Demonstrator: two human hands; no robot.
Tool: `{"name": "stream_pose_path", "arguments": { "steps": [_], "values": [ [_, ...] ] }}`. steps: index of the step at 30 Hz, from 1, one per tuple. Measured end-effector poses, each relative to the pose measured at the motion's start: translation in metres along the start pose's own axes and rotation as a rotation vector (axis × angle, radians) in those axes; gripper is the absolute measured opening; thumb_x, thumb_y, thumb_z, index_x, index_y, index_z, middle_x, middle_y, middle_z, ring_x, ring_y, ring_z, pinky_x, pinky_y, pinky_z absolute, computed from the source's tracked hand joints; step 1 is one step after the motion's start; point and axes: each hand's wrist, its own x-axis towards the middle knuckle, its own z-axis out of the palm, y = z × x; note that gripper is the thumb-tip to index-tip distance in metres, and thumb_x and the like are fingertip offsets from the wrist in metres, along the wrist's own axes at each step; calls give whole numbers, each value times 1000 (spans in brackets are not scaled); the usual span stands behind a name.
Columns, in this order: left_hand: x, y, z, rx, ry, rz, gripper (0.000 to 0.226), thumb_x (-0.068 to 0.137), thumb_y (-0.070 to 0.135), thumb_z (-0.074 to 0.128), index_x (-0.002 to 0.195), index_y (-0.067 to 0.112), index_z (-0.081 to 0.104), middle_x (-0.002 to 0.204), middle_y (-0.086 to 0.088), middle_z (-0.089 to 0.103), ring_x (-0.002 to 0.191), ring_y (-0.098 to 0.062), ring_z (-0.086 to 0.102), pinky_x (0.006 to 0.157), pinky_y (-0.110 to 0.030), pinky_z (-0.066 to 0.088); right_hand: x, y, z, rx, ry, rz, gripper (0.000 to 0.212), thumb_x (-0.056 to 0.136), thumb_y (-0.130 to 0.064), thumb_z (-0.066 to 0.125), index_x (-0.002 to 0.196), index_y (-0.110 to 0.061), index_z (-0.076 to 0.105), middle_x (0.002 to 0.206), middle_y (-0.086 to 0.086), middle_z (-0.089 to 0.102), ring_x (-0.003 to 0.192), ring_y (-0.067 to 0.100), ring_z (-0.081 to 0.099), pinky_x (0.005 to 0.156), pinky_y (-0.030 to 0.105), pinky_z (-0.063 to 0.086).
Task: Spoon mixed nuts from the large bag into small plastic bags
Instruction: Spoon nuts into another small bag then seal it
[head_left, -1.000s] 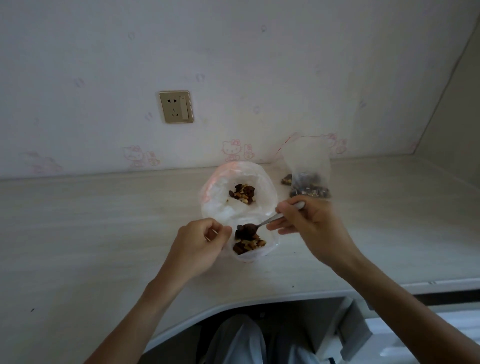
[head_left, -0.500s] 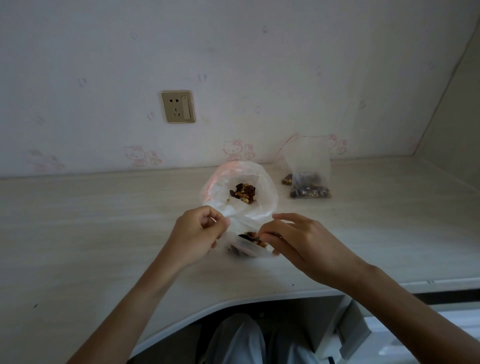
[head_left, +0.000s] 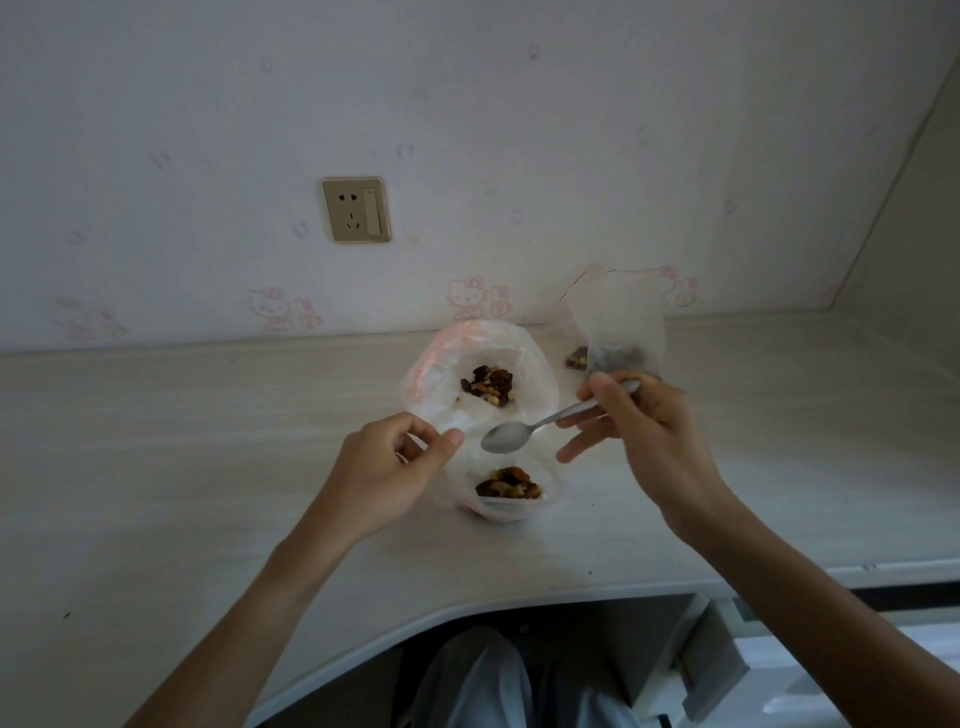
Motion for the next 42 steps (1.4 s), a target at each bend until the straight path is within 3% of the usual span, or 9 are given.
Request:
{"name": "stream_pose_path", "arguments": {
  "steps": [3,6,10,14,20,26,29,34,42],
  "values": [
    [8,-7,-4,-30,74,-18,35,88,61,68,80,28,70,64,7,67,55,-4,61,60,-28,49,12,4,-5,225,62,206,32,107,-27,52,104,0,69,90,16,79,75,38,77,92,38,54],
    [21,-14,-6,-1,158,-95,52,82,77,64,83,25,65,70,7,68,67,-10,66,61,-29,46,24,9,-3,275,86,289,32,107,-27,53,108,1,68,95,17,79,78,38,77,77,37,63],
    [43,-15,-3,106,52,-231,86,61,102,45,93,23,59,87,5,70,84,-13,67,70,-33,48,38,22,5,199,132,290,31,106,-31,55,107,-3,68,92,10,80,75,34,78,61,35,63],
    [64,-11,10,121,3,-240,100,54,105,43,104,20,58,97,7,67,89,-11,65,71,-32,49,50,36,8,204,161,292,32,104,-33,58,101,-4,71,91,10,80,77,32,79,57,33,62],
    [84,-13,27,-50,21,-262,61,65,68,72,100,19,61,98,0,70,88,-19,69,77,-41,60,67,49,20,168,206,268,30,104,-28,61,96,-1,71,80,13,79,73,30,79,58,30,62],
    [89,-21,36,-252,90,-234,23,82,20,70,103,24,63,100,-1,73,86,-17,72,74,-40,61,71,57,37,18,99,167,29,103,-28,62,90,-4,72,68,14,74,65,30,76,63,42,66],
    [89,-19,40,-344,91,-230,23,87,14,65,108,24,63,98,5,75,78,-2,73,82,-37,60,71,56,41,53,-6,161,22,100,-25,67,94,-5,75,76,13,77,74,28,78,70,35,65],
    [88,-15,42,-420,89,-245,20,93,16,61,112,20,64,97,-4,77,95,-20,74,79,-38,56,72,58,45,141,-77,164,15,100,-13,65,103,-3,75,90,13,80,90,25,78,82,31,63],
    [87,-18,40,-447,189,-159,14,98,29,64,104,17,67,93,-6,75,84,-21,75,65,-29,57,67,58,39,93,-45,172,15,103,-12,60,101,-9,74,91,9,81,91,22,78,79,24,62]
  ]
}}
